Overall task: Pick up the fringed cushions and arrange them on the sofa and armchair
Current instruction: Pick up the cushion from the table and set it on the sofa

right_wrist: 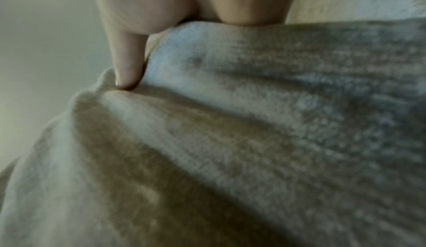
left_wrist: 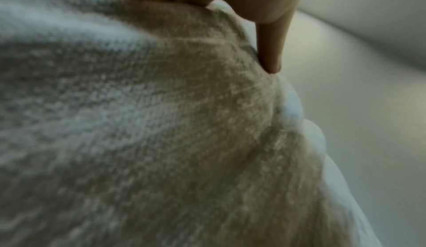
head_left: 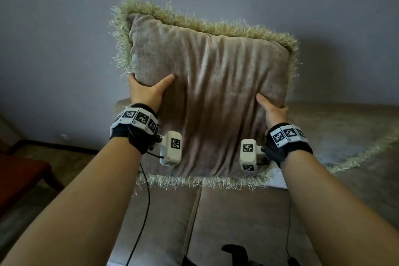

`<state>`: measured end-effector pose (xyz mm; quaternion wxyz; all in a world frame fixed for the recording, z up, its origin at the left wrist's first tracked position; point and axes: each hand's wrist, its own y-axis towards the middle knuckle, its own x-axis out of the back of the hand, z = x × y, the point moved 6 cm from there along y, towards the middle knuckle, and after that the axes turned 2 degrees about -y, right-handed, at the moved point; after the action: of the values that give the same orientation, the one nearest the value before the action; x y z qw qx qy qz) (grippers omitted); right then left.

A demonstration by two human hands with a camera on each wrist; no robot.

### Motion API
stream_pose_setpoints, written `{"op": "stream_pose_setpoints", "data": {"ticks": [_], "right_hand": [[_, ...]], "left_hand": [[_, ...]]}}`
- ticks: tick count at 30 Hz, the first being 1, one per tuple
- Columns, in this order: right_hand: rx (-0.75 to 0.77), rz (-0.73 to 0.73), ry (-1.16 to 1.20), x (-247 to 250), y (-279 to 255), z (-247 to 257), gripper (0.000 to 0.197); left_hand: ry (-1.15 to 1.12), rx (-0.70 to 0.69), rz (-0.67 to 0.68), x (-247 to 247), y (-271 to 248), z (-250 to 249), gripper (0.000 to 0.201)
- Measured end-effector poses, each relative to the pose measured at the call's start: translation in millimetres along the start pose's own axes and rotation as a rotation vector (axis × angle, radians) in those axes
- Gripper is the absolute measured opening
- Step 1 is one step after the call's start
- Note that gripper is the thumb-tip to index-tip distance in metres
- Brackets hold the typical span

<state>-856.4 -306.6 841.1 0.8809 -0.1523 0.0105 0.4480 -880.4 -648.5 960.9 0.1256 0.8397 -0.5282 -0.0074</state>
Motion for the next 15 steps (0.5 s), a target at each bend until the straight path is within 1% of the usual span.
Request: {"op": "stream_pose_setpoints", "data": {"ticks": [2, 4, 6, 7, 10, 11, 12, 15], "right_hand": [[-0.014, -0.004, 0.017, 6.8, 11.7, -2.9, 0.117], [-0.033, -0.025, 0.022, 14.9, 23.8, -8.9, 0.11], [-0.047, -0.048, 0.034, 20.7, 31.5, -14.4, 0.109], [-0.062, -0.053, 0.049, 21.9, 34.9, -17.5, 0.113], [-0.166, -0.082, 0.094, 27.5, 48.2, -40.7, 0.143], [-0.203, -0.108, 0.111, 32.0, 56.4, -52.5, 0.15], [-0.228, -0.136, 0.129, 37.2, 65.2, -63.8, 0.152], [-0.238, -0.215, 0.123, 50.3, 80.4, -81.6, 0.147]], "left_hand": [[0.014, 0.004, 0.032, -22.7, 6.8, 1.8, 0.1], [0.031, 0.011, 0.059, -42.8, 15.0, 6.4, 0.096], [0.034, 0.024, 0.094, -61.3, 24.9, 13.2, 0.095], [0.036, 0.028, 0.114, -70.4, 30.3, 16.8, 0.096], [0.059, 0.042, 0.193, -97.9, 43.3, 28.9, 0.1], [0.064, 0.048, 0.224, -107.2, 46.9, 31.9, 0.101], [0.064, 0.052, 0.252, -115.3, 49.7, 34.5, 0.102], [0.064, 0.074, 0.334, -139.8, 60.3, 40.5, 0.107]]}}
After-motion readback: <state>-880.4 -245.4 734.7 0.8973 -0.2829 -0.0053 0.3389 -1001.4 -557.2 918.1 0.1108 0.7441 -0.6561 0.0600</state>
